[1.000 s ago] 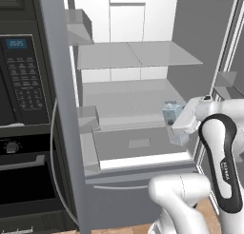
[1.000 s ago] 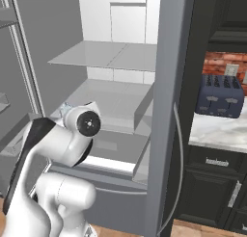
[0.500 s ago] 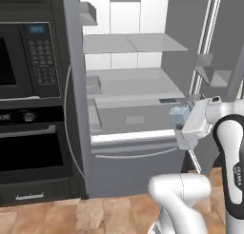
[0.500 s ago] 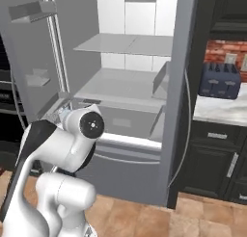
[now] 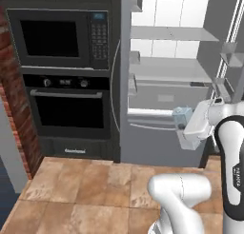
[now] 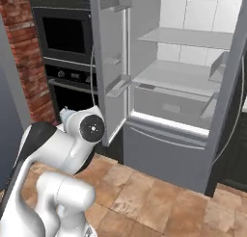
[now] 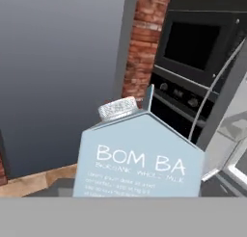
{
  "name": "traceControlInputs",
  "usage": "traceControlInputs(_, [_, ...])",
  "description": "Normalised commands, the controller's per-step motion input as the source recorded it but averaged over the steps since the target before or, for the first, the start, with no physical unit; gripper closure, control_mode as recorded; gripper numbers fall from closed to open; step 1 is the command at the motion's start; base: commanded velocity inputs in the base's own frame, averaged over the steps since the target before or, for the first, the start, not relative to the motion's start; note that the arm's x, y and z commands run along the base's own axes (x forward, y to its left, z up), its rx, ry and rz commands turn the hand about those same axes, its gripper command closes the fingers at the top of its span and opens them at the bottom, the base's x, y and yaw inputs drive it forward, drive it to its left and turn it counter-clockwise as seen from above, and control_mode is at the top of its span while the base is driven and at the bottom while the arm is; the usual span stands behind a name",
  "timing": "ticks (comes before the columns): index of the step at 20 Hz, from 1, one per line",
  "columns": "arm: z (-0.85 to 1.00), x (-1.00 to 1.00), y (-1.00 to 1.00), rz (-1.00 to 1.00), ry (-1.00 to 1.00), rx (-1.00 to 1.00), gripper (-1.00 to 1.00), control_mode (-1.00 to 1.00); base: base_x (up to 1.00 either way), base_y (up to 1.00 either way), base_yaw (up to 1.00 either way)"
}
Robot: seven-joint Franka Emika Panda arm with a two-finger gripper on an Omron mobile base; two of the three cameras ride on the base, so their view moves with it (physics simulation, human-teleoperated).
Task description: Take a sugar cube from the saucer and place it inside the coffee. Then, grab milk from the fridge and place it next to the coffee on the counter to sweeten the coffee.
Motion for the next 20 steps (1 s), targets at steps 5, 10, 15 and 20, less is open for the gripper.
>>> traceControlInputs(5, [0.0,0.0,0.0,0.0,0.0,0.0,1.0,1.0,-0.51,0.6,0.68])
traceControlInputs(10, [0.0,0.0,0.0,0.0,0.0,0.0,1.0,1.0,-0.35,0.59,0.75])
traceControlInputs(15, [0.0,0.0,0.0,0.0,0.0,0.0,1.0,1.0,-0.25,0.5,0.78])
traceControlInputs(20, [0.0,0.0,0.0,0.0,0.0,0.0,1.0,1.0,-0.36,0.25,0.76])
